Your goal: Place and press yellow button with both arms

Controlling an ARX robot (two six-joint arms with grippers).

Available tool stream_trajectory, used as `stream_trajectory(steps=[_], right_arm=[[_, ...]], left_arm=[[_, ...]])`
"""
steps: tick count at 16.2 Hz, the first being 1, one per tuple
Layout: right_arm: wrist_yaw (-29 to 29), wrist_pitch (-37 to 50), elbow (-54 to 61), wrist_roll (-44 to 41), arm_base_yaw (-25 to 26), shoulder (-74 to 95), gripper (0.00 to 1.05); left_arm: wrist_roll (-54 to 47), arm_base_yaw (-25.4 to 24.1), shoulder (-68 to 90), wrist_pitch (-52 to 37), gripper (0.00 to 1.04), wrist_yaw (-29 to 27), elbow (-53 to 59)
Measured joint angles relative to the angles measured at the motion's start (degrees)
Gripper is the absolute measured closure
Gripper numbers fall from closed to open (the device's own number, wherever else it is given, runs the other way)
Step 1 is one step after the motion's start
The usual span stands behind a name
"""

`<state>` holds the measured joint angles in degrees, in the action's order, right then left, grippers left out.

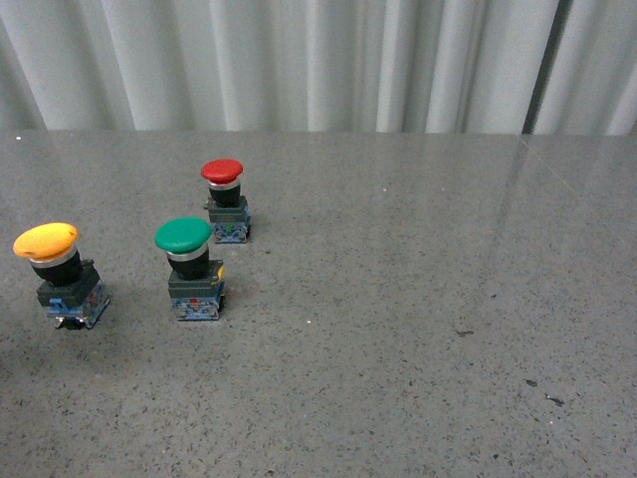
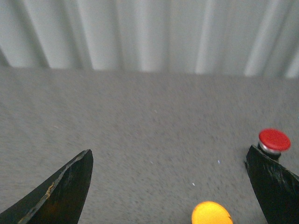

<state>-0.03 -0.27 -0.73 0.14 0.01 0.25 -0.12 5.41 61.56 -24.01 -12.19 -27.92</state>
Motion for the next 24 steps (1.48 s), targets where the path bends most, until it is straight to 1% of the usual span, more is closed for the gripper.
stream_trajectory(steps=[1,3,4,5,6,7,14,15,16,18,19,20,21,23,24], right_arm=[[0.0,0.0,0.0,0.0,0.0,0.0,0.06],[0.0,0.0,0.0,0.0,0.0,0.0,0.06],[0.0,0.0,0.0,0.0,0.0,0.0,0.06],[0.0,0.0,0.0,0.0,0.0,0.0,0.06],[0.0,0.0,0.0,0.0,0.0,0.0,0.06],[0.0,0.0,0.0,0.0,0.0,0.0,0.06],[0.0,0.0,0.0,0.0,0.0,0.0,0.06],[0.0,0.0,0.0,0.0,0.0,0.0,0.06],[0.0,0.0,0.0,0.0,0.0,0.0,0.06],[0.0,0.0,0.0,0.0,0.0,0.0,0.06],[0.0,0.0,0.0,0.0,0.0,0.0,0.06],[0.0,0.0,0.0,0.0,0.0,0.0,0.06],[0.0,0.0,0.0,0.0,0.0,0.0,0.06],[0.0,0.0,0.0,0.0,0.0,0.0,0.06],[0.0,0.0,0.0,0.0,0.0,0.0,0.06]], left_arm=[[0.1,0.0,5.6,0.9,0.07,2.1,-2.2],[0.8,0.5,12.9,2.4,0.07,4.5,-4.3],[2.9,0.9,18.4,3.7,0.07,7.6,-5.7],[4.6,2.1,23.0,3.8,0.07,8.3,-5.9],[4.6,1.9,23.5,3.0,0.07,7.6,-5.4],[4.6,1.6,23.7,3.0,0.17,7.4,-5.1],[4.2,2.4,23.8,2.7,0.60,7.2,-4.9],[4.1,2.8,23.5,3.1,0.68,6.9,-4.9],[3.6,3.5,22.0,4.5,0.71,5.9,-4.9],[3.1,6.2,17.0,8.0,0.72,3.9,-6.5],[3.1,9.2,13.9,8.4,0.72,3.2,-9.7],[3.3,13.0,12.7,8.0,0.72,2.7,-15.6],[4.2,16.2,14.5,7.3,0.72,1.5,-20.8],[5.1,18.4,17.2,8.1,0.72,1.2,-24.5],[6.5,20.8,21.6,9.0,0.72,0.5,-28.2]])
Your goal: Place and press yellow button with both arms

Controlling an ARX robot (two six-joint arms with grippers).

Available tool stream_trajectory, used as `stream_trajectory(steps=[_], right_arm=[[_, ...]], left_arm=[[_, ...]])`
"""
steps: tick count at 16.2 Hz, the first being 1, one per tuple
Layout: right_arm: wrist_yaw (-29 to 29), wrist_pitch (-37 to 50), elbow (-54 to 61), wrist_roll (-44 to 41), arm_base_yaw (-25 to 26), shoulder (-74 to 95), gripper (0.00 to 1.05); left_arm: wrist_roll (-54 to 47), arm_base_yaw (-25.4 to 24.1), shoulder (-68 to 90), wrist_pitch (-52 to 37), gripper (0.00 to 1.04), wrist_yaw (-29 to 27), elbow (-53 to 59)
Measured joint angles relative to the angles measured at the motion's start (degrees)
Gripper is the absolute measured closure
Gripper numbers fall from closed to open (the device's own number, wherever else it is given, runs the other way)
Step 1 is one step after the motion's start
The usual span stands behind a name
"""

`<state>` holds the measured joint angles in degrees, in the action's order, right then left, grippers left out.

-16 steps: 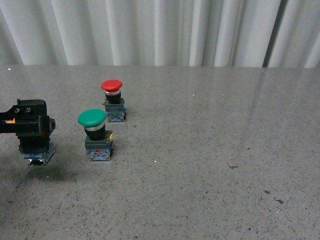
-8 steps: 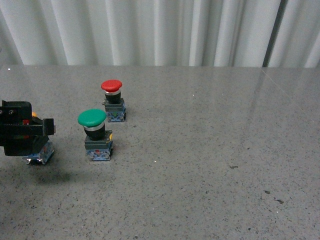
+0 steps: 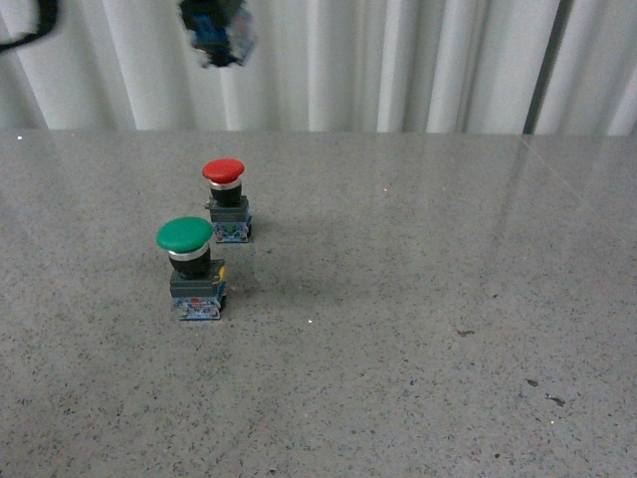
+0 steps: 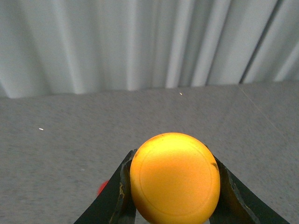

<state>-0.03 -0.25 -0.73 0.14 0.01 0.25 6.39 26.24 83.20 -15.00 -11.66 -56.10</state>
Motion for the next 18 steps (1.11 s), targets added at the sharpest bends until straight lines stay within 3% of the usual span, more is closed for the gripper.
stream_trajectory(steps=[6,9,10,15,16,18], right_arm=[[0.0,0.0,0.0,0.0,0.0,0.0,0.06],[0.0,0.0,0.0,0.0,0.0,0.0,0.06],[0.0,0.0,0.0,0.0,0.0,0.0,0.06],[0.0,0.0,0.0,0.0,0.0,0.0,0.06],[0.0,0.0,0.0,0.0,0.0,0.0,0.06],[0.0,0.0,0.0,0.0,0.0,0.0,0.06]], left_arm=[[8.3,9.8,23.3,3.3,0.72,-3.1,-14.9],[14.6,14.8,31.9,10.0,0.72,-6.3,-17.8],[14.8,14.8,31.9,10.1,0.66,-6.3,-17.8],[14.3,14.9,28.9,8.4,0.11,-6.5,-16.7],[13.6,14.6,27.4,7.8,0.05,-6.8,-16.3],[12.3,14.0,25.2,6.7,0.07,-7.6,-15.6]])
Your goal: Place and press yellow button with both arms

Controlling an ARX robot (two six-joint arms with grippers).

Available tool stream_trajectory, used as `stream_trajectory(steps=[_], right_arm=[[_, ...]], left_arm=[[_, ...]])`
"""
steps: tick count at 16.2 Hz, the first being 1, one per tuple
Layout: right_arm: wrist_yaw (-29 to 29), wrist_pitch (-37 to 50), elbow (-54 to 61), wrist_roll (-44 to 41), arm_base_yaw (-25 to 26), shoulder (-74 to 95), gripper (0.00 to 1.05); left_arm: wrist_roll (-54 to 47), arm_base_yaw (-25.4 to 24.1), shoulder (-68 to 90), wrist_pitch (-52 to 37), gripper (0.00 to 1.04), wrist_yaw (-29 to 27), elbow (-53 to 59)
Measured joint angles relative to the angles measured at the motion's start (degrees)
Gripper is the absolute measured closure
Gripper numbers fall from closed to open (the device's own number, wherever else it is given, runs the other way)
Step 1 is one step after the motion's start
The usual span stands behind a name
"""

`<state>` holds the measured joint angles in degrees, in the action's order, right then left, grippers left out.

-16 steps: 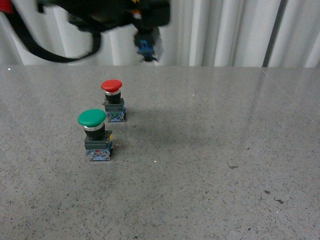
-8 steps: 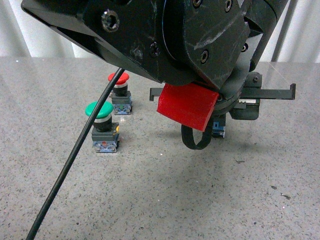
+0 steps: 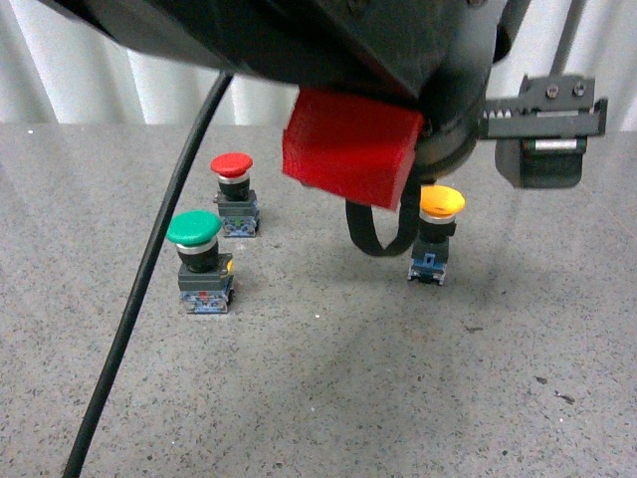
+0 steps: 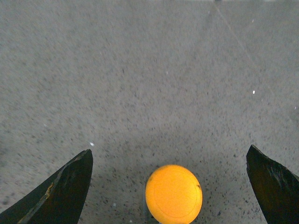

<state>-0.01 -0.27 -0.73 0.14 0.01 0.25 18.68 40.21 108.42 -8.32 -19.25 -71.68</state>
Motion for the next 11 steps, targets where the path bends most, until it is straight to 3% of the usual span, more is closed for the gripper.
stream_trajectory(steps=[4,8,11], right_arm=[[0.0,0.0,0.0,0.0,0.0,0.0,0.06],[0.0,0.0,0.0,0.0,0.0,0.0,0.06],[0.0,0.0,0.0,0.0,0.0,0.0,0.06]], left_arm=[[-4.7,-1.6,-4.8,-3.7,0.07,-1.5,2.7],[-29.9,-14.5,-25.4,-16.3,0.07,-7.1,21.0],[-33.9,-16.5,-31.1,-16.2,0.07,-7.1,25.3]])
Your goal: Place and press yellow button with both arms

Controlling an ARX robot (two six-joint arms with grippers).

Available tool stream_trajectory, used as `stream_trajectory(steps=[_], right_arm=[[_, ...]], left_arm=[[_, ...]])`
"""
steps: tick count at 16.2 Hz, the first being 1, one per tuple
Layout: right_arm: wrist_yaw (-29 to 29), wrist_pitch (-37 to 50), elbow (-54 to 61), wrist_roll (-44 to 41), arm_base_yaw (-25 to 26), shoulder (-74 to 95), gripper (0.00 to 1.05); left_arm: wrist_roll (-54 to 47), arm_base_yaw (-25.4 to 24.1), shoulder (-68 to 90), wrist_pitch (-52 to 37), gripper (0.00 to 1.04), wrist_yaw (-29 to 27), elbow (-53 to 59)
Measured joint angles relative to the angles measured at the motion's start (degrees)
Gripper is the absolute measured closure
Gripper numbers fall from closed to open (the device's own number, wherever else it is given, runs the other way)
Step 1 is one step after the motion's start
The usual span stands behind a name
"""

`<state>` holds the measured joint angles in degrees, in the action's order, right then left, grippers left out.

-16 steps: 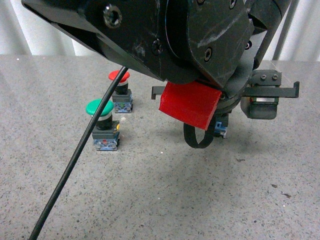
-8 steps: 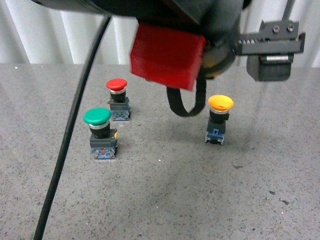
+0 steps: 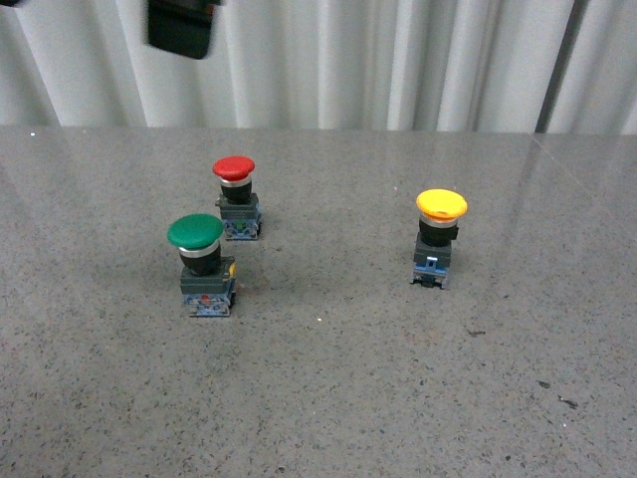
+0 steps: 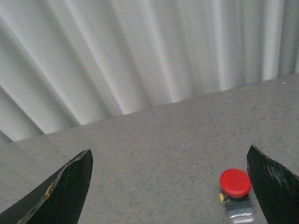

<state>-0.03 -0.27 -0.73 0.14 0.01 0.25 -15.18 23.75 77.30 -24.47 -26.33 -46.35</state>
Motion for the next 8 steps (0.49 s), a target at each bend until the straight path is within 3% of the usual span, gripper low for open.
stream_trajectory(steps=[4,6,7,8], right_arm=[[0.0,0.0,0.0,0.0,0.0,0.0,0.06],[0.0,0.0,0.0,0.0,0.0,0.0,0.06],[0.0,0.0,0.0,0.0,0.0,0.0,0.06],[0.0,0.1,0.0,0.0,0.0,0.0,0.06]], left_arm=[[-5.6,2.4,-28.7,11.4,0.07,-1.0,14.3],[-1.2,11.3,-40.8,21.4,0.07,-10.6,19.7],[2.6,13.7,-45.0,16.7,0.13,-9.4,23.7],[7.2,11.1,-49.0,13.1,0.24,-7.7,27.7]])
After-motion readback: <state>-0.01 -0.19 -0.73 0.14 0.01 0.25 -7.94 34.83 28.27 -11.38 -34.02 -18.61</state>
